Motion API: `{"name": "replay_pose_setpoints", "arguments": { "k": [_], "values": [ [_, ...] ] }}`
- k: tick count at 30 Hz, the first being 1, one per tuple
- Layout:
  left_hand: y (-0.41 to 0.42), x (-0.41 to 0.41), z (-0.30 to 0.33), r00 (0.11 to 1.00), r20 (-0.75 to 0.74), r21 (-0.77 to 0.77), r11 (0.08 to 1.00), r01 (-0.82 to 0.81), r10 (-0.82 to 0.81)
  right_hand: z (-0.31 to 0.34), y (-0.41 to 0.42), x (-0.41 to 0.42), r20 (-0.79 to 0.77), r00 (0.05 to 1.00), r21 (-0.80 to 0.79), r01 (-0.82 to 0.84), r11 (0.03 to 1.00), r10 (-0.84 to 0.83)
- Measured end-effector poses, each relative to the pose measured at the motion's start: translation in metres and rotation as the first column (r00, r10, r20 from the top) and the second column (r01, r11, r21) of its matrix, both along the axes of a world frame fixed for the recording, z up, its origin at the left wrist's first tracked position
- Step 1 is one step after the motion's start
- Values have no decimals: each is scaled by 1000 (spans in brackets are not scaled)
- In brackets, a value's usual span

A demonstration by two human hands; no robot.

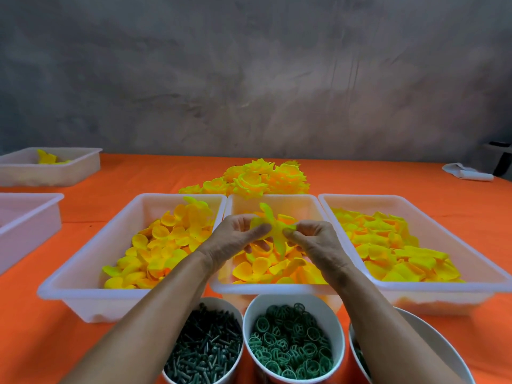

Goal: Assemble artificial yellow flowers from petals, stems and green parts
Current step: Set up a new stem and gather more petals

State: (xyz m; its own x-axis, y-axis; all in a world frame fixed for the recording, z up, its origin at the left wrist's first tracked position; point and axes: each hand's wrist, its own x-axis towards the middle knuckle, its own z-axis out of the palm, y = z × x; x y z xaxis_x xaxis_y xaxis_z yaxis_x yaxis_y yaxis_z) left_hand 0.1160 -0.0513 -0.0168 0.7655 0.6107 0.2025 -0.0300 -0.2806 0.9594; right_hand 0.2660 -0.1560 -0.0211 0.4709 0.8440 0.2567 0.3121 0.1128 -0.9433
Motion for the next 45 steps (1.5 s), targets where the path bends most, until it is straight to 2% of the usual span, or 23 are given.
{"name": "replay_pose_setpoints", "arguments": {
  "k": [6, 14, 25, 29, 31, 33, 35, 38, 39, 41, 45],
  "values": [
    [5, 2, -3, 981, 126, -98, 986, -136, 148, 0, -1, 1, -1, 1000, 7, 31, 1000, -31],
    [5, 4, -3, 970, 159, -138, 977, -163, 184, 4, -3, -2, -108, 994, 94, -21, 995, 31],
    [5, 3, -3, 968, 153, -92, 978, -186, 198, 5, -5, -3, -120, 982, 72, 156, 985, -147],
    [8, 3, -5, 963, 127, -60, 971, -233, 239, 13, -8, 3, -78, 994, -51, 73, 996, -77],
    [8, 4, -6, 964, 117, -49, 971, -234, 238, 24, -13, 11, 7, 999, -128, -45, 991, 46],
    [9, 4, -7, 959, 115, -48, 966, -254, 258, 35, -19, 21, 43, 972, -245, -213, 946, 230],
    [9, 4, -7, 957, 114, -45, 964, -262, 265, 37, -23, 27, 65, 930, -403, -306, 862, 361],
    [8, 4, -6, 961, 95, -36, 966, -257, 259, 25, -21, 21, 255, 878, -583, -194, 789, 405],
    [7, 4, -5, 961, 92, -34, 965, -260, 262, 20, -19, 18, 321, 860, -577, -156, 802, 398],
    [6, 3, -4, 959, 104, -29, 965, -261, 263, 10, -15, 14, 347, 871, -483, -153, 862, 349],
    [6, 3, -4, 960, 134, -38, 969, -244, 247, 5, -10, 17, 152, 978, -307, -87, 948, 139]
  ]
}}
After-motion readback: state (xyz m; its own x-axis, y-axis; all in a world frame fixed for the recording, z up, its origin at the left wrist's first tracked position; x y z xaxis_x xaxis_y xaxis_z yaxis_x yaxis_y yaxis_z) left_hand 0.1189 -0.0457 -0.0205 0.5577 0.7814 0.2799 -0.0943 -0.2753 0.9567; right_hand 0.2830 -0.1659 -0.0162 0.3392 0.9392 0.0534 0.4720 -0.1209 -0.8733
